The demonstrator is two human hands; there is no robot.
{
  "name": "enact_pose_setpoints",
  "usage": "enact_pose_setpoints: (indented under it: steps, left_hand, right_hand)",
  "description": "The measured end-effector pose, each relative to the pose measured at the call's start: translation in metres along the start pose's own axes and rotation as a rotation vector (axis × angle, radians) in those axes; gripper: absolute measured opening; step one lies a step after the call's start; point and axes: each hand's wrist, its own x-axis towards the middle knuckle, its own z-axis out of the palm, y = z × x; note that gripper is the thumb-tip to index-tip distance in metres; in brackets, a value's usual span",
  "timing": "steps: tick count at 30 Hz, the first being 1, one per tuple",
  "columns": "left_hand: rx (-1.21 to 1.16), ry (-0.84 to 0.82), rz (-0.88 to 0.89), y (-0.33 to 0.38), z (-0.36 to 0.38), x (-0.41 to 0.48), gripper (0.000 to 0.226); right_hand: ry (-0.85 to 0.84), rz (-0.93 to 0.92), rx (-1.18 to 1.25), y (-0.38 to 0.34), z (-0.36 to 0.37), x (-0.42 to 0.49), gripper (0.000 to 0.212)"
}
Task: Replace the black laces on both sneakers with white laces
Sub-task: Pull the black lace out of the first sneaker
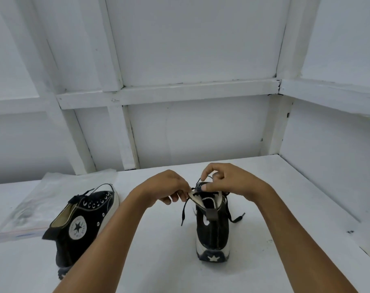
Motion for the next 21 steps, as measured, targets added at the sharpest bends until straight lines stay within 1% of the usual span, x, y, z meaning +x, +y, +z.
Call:
enact_pose_setpoints:
  steps: [2,4,6,7,9,10,13,14,15,16,18,21]
  left_hand:
    - [0.009,-0.004,0.006,0.001,-0.001,0.000,0.023]
    - [0.012,-0.008,0.009,0.001,0.000,0.000,0.023]
    - [0.019,-0.006,0.009,0.001,-0.001,0.000,0.022]
    - [0.023,-0.004,0.008,0.001,-0.001,0.000,0.022]
    - [0.025,-0.007,0.009,0.001,-0.002,0.000,0.022]
    - [0.021,-0.010,0.010,0.000,-0.002,0.001,0.022]
    - [0.026,-0.018,0.013,0.000,-0.003,0.001,0.023]
    - [0.033,-0.021,0.014,0.000,-0.003,0.002,0.024]
    - [0.042,-0.021,0.013,0.000,-0.003,0.003,0.024]
    - [0.054,-0.020,0.012,0.001,-0.003,0.004,0.022]
    - [0.091,-0.001,0.014,0.002,-0.003,0.006,0.017]
    - [0.147,0.072,0.083,0.003,-0.002,0.011,0.011]
  right_hand:
    - [-0.060,0.003,-0.093,-0.006,0.004,0.000,0.013]
    - [-0.075,-0.003,-0.122,-0.010,0.006,0.000,0.008]
    - [-0.028,-0.013,-0.090,-0.011,0.006,0.001,0.006]
    - [0.018,-0.021,-0.034,-0.010,0.006,0.001,0.007]
    - [0.124,-0.022,0.146,-0.009,0.005,0.003,0.009]
    - [0.154,-0.021,0.288,-0.009,0.003,0.004,0.011]
    - [0.173,-0.037,0.837,-0.010,-0.003,0.003,0.019]
    - [0.208,-0.035,0.942,-0.010,-0.007,0.003,0.020]
    - [0.265,-0.024,0.977,-0.010,-0.010,0.003,0.019]
    - [0.340,-0.006,0.943,-0.009,-0.013,0.004,0.018]
    - [0.472,0.042,0.758,-0.003,-0.019,0.007,0.014]
    - [0.547,0.122,0.407,0.005,-0.024,0.007,0.008]
